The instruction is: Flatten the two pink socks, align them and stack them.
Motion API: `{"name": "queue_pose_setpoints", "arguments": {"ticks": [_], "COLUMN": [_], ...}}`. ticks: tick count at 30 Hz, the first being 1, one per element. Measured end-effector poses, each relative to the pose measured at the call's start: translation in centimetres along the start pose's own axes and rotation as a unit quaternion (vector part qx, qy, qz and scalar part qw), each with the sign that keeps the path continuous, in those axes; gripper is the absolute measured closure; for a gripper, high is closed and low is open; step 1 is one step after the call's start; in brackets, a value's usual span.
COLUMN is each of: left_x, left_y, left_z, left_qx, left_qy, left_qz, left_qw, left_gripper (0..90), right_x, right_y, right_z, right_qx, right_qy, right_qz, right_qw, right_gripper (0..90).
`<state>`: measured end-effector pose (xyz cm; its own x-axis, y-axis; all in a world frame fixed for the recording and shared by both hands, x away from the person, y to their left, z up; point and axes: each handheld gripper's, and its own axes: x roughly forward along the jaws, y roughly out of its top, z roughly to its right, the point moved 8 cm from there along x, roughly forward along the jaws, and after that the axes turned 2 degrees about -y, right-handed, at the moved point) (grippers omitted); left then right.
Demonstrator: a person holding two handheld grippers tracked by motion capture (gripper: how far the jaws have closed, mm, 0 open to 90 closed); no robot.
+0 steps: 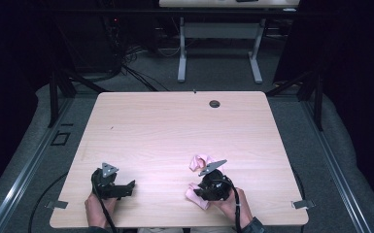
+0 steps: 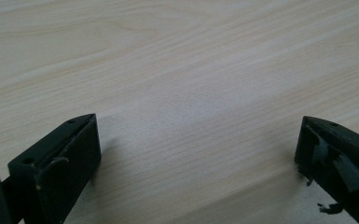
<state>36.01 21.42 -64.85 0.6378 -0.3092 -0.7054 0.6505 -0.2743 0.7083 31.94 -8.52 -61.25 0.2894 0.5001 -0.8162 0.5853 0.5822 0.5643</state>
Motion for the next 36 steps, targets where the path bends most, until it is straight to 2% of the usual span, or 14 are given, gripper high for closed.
{"name": "queue_pose_setpoints", "arguments": {"ticks": [5,11,13,15,17,23,26,28,30,31,32,33,35,36], "left_x": [-0.5,-1.8,-2.0,-2.2,-2.2,-1.9,-1.7,-1.6,-1.6,-1.6,-1.5,-1.4,-1.1,-0.9], "left_y": [0.3,2.0,2.4,2.8,3.1,3.5,3.6,3.9,4.1,4.1,4.2,4.4,4.5,4.5], "left_z": [0.9,3.3,4.3,5.3,6.4,9.4,10.6,11.4,12.3,12.3,13.2,14.4,15.6,15.9], "left_qx": [-0.005,0.016,0.022,0.029,0.037,0.067,0.078,0.075,0.081,0.081,0.082,0.091,0.1,0.109], "left_qy": [-0.022,-0.05,-0.065,-0.078,-0.091,-0.125,-0.138,-0.16,-0.179,-0.179,-0.201,-0.225,-0.244,-0.245], "left_qz": [0.009,0.034,0.036,0.041,0.042,0.04,0.038,0.047,0.05,0.05,0.053,0.052,0.048,0.041], "left_qw": [0.9997,0.998,0.997,0.9957,0.9943,0.9891,0.9866,0.9832,0.9792,0.9792,0.9747,0.9687,0.9635,0.9626], "left_gripper": [0.2,0.2,0.3,0.3,0.4,1.2,2.0,2.4,3.5,3.8,3.8,6.6,8.5,11.0], "right_x": [0.0,-0.1,-0.1,0.0,0.1,-0.1,-0.5,-1.0,-1.5,-1.5,-1.8,-2.3,-2.4,-2.1], "right_y": [-0.1,-0.2,-0.1,-0.2,-0.3,-0.1,0.2,0.5,0.8,0.8,0.9,1.3,1.3,1.2], "right_z": [0.5,0.7,0.9,1.1,1.0,1.1,1.1,0.9,0.8,0.8,0.9,0.9,1.0,1.1], "right_qx": [0.006,0.008,0.012,0.013,0.01,0.011,0.012,0.014,0.016,0.016,0.014,0.023,0.026,0.029], "right_qy": [0.001,0.003,0.003,-0.001,0.0,-0.003,-0.001,0.006,0.006,0.006,0.01,0.015,0.016,0.017], "right_qz": [0.0,-0.004,0.002,-0.002,-0.006,-0.005,0.007,0.022,0.034,0.034,0.037,0.054,0.055,0.046], "right_qw": [1.0,1.0,0.9999,0.9999,0.9999,0.9999,0.9999,0.9996,0.9993,0.9993,0.9992,0.9982,0.998,0.9983], "right_gripper": [71.5,68.1,64.0,65.3,72.4,78.3,80.0,80.0,80.0,80.0,80.0,79.7,78.5,76.4]}}
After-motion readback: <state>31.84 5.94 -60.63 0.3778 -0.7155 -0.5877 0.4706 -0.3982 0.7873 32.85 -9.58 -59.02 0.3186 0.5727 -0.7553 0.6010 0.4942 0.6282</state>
